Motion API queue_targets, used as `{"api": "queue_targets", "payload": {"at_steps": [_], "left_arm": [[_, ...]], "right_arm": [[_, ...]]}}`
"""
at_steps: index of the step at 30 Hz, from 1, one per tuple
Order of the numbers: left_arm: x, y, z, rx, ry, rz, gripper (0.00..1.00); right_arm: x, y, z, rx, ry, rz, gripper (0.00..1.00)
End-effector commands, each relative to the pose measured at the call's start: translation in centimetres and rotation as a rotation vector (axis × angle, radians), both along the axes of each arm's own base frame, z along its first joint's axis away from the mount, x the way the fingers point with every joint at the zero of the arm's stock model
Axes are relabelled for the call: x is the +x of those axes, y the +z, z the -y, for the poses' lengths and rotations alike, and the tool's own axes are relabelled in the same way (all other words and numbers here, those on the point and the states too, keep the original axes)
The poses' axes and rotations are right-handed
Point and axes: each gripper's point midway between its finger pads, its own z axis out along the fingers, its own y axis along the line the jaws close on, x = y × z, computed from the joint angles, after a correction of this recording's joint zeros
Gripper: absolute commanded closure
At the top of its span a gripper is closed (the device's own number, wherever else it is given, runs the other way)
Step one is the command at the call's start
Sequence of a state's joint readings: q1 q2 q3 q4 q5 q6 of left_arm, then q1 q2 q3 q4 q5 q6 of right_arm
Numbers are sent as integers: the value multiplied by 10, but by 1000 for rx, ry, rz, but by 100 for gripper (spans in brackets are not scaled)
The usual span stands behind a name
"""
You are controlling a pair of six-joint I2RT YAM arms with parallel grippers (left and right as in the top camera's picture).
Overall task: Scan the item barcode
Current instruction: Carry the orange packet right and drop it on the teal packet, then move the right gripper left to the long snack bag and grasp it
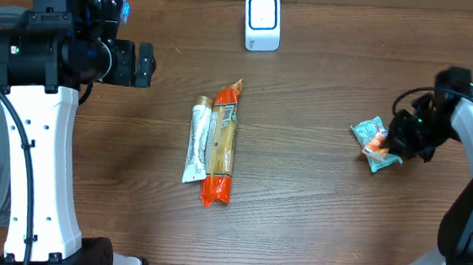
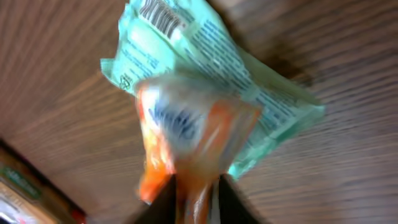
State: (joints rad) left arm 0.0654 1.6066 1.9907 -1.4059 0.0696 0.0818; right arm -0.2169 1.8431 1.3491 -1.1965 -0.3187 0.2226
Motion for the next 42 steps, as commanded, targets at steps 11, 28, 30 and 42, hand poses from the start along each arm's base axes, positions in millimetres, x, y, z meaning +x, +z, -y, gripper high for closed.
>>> {"api": "queue_targets", "payload": {"at_steps": [11,28,30,42], "left_arm": [[1,6,-1,10,-7,21,0],[1,6,-1,10,-7,21,0],[1,6,-1,10,-7,21,0],[1,6,-1,10,-7,21,0]], "right_arm": [[29,85,-24,47,161,154,50],[9,85,-237,276,594,253,33],[1,76,-256,284,619,251,33],[-59,15,-308,300,665,145,31]]}}
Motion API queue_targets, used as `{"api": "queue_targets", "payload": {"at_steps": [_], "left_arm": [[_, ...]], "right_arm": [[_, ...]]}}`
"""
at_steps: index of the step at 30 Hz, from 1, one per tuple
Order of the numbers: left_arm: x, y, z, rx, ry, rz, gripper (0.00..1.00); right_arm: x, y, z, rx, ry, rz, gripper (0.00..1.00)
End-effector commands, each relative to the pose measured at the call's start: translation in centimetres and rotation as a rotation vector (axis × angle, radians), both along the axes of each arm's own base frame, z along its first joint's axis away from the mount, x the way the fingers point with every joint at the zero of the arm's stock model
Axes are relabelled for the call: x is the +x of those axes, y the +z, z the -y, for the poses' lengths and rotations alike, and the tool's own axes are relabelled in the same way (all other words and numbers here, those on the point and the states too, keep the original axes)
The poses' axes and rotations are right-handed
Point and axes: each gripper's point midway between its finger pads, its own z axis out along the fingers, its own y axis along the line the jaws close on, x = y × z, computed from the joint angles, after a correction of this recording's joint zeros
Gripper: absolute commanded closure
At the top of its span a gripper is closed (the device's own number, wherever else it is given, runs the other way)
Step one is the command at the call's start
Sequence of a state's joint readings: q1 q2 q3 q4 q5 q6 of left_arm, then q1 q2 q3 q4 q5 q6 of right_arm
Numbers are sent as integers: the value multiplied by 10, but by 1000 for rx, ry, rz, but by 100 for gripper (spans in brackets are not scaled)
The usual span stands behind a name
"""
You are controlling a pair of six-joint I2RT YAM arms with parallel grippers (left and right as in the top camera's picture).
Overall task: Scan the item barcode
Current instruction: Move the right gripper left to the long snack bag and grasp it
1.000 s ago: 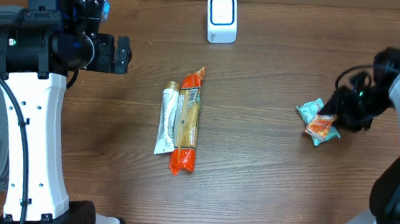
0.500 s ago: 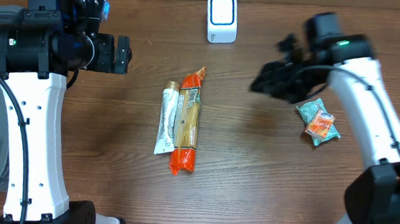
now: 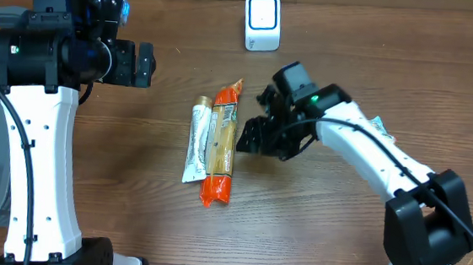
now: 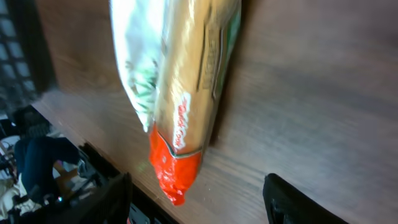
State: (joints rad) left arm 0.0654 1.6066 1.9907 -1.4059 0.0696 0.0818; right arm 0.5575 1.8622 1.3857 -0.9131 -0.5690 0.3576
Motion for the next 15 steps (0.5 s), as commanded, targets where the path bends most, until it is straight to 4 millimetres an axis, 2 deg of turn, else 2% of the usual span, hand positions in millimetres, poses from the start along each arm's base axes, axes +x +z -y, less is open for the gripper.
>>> {"api": "queue_targets", "payload": {"at_steps": [1,3,4,10,15], "left_arm": [[1,6,-1,10,-7,21,0],[1,6,-1,10,-7,21,0],[1,6,-1,10,-7,21,0],[1,6,-1,10,-7,21,0],[1,6,-1,10,-7,21,0]], "right_arm": [[-21,-16,-9,-21,16,-49,30],[-28,-21,-13,-25,24,-58,28],[-30,-24,-15,-26,16,-65,23],[-32,-43,-23,-3,-57,-81,22],[-36,-47,-38,76,-52,-73,21]]}}
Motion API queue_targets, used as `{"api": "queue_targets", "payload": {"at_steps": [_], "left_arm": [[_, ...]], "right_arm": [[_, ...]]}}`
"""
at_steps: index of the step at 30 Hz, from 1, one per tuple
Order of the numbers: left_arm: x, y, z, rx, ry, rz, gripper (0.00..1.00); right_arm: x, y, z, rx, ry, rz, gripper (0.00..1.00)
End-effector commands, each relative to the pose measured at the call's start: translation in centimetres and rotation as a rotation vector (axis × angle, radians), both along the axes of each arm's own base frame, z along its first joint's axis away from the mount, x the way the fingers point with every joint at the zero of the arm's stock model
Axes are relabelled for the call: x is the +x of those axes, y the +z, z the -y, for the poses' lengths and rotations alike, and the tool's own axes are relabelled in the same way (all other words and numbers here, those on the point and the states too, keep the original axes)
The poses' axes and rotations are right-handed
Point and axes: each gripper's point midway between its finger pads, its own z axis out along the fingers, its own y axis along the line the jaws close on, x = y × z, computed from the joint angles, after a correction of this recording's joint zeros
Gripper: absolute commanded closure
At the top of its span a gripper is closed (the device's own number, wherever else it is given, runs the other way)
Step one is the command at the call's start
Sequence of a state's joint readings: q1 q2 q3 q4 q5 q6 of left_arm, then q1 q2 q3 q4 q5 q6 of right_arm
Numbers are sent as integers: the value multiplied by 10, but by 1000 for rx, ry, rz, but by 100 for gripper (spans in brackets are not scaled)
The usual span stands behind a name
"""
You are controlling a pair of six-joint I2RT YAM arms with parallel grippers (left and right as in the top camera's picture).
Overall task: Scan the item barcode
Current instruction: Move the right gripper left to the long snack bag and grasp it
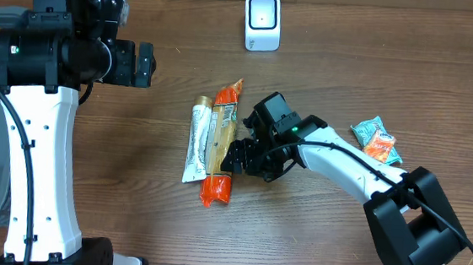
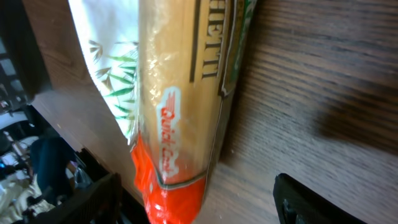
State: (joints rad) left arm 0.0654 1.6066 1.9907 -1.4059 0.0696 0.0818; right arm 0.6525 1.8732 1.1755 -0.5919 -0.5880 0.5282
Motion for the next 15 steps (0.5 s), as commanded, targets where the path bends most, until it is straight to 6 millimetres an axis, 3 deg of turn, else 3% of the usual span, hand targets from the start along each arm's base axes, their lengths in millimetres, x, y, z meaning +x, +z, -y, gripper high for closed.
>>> {"api": "queue_targets", "payload": {"at_steps": [1,15], "left_arm": [[1,6,-1,10,-7,21,0],[1,6,-1,10,-7,21,0]], "right_arm": [[-9,-2,-10,33,-20,-41,22],[-20,-24,-22,-3,-112,-39,23]]}}
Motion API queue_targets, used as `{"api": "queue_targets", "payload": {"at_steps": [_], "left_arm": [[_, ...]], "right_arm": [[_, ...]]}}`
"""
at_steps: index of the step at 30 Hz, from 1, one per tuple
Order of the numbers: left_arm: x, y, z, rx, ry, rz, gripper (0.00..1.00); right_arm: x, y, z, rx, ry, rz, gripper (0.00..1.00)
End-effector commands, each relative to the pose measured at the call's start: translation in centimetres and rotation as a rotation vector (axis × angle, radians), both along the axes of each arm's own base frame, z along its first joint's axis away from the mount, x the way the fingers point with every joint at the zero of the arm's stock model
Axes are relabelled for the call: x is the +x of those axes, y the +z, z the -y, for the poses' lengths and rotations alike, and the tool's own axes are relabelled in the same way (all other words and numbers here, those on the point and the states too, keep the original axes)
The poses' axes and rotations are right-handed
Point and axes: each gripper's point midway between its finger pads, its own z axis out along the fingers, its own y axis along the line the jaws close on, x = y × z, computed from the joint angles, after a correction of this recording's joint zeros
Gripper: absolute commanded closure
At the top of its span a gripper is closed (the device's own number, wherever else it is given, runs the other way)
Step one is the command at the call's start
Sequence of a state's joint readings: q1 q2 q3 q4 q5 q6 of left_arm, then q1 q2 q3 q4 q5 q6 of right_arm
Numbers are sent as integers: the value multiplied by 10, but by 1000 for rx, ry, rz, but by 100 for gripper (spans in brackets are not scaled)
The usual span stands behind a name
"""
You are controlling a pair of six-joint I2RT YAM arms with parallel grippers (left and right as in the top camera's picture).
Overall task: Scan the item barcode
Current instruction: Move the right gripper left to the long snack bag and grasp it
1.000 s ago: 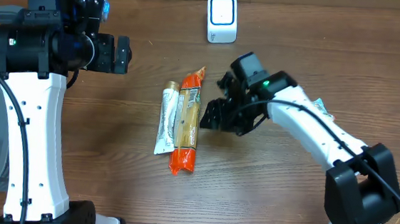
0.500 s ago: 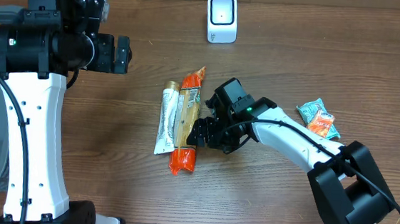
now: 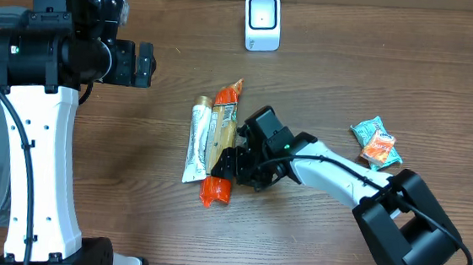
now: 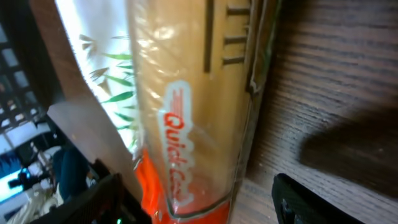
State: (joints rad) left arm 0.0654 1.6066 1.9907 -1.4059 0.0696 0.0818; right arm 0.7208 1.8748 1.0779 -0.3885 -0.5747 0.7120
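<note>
A long spaghetti pack (image 3: 222, 140), tan with orange ends, lies lengthwise at the table's middle. It fills the right wrist view (image 4: 193, 93). My right gripper (image 3: 234, 168) is low over its near orange end, open, with one finger (image 4: 93, 200) on each side of the pack (image 4: 306, 198). No contact shows. The white barcode scanner (image 3: 262, 22) stands at the back edge. My left gripper (image 3: 144, 64) hangs high at the far left, holding nothing that I can see.
A white and green pack (image 3: 195, 142) lies pressed against the spaghetti pack's left side. A teal and orange snack bag (image 3: 375, 142) lies on the right. A grey wire basket stands off the table's left edge.
My right gripper has moved a little further left and lower, so its open fingers now straddle the near orange end of the spaghetti pack. Nothing else has moved.
My right gripper was shut on the teal and orange snack bag at the right. Then it was open near the table's middle, and the bag lay on the right. It then stood beside the spaghetti pack, and now straddles its near end.
</note>
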Motion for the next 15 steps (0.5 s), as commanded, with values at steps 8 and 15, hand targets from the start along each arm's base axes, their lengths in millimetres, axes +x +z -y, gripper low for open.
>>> {"api": "queue_targets", "payload": {"at_steps": [8,15], "left_arm": [[1,6,-1,10,-7,21,0],[1,6,-1,10,-7,21,0]], "right_arm": [[-3,-16,4,-82,-86,-11,29],[0,-25,-9,-48,-88,-9,30]]}}
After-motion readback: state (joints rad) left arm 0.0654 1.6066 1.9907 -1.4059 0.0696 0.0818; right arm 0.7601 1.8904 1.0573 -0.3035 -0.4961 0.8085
